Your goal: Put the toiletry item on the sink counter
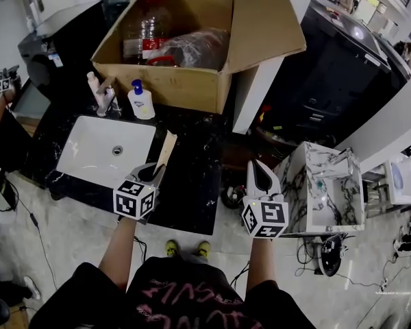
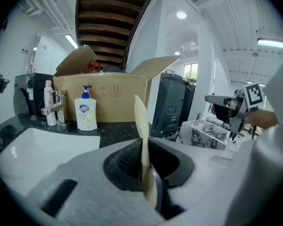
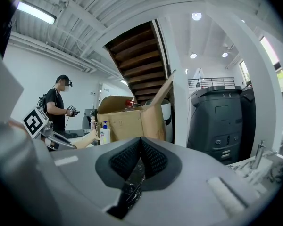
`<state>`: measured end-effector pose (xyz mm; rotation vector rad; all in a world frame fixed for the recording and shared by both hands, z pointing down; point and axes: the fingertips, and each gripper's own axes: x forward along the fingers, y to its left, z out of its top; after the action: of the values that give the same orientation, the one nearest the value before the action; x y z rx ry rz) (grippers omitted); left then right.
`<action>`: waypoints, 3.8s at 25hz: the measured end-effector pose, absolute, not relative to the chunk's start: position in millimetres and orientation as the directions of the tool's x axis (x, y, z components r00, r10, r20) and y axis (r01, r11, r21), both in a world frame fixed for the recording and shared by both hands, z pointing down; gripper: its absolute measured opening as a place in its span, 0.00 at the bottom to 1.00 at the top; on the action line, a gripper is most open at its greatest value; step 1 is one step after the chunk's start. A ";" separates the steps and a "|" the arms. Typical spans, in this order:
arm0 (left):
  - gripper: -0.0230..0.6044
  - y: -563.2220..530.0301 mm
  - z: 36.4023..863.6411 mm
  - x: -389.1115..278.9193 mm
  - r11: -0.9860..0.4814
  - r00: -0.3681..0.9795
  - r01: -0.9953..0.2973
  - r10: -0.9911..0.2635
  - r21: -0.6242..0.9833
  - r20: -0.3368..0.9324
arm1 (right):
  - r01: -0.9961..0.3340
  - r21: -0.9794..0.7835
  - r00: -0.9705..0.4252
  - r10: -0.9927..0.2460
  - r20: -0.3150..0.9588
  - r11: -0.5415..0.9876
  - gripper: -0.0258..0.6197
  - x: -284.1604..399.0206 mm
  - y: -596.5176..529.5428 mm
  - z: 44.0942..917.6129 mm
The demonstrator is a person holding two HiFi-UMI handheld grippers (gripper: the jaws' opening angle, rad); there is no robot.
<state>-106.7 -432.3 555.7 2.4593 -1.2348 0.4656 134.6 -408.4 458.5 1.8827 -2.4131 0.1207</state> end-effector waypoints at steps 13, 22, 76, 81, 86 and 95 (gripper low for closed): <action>0.09 -438.1 611.0 -102.3 -0.527 0.536 -0.829 -0.653 0.188 0.535 | -0.978 -0.015 -0.209 -0.967 0.146 0.209 0.06 151.0 -405.3 471.5; 0.09 -441.2 637.4 -103.1 -0.498 0.517 -0.842 -0.632 0.209 0.577 | -0.980 -0.012 -0.199 -0.961 0.194 0.201 0.06 159.2 -405.1 490.5; 0.05 -442.9 487.0 -146.6 -0.460 0.459 -0.884 -0.827 0.077 0.325 | -0.973 -0.025 -0.232 -0.969 0.082 0.231 0.06 143.2 -395.4 443.6; 0.02 -442.9 459.5 -146.6 -0.469 0.463 -0.882 -0.841 0.050 0.279 | -0.974 -0.026 -0.228 -0.971 0.070 0.227 0.06 143.1 -396.2 437.6; 0.02 -441.6 445.6 -152.1 -0.463 0.445 -0.886 -0.853 0.000 0.273 | -0.971 -0.022 -0.239 -0.969 0.069 0.238 0.06 136.4 -396.9 434.4; 0.03 -439.1 423.7 -153.1 -0.481 0.472 -0.876 -0.856 0.006 0.213 | -0.971 -0.031 -0.238 -0.970 0.058 0.237 0.06 135.4 -395.0 427.1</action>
<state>-153.1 -439.1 423.7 2.5950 -1.5340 0.2743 135.4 -395.0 427.1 1.9223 -2.4494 0.0929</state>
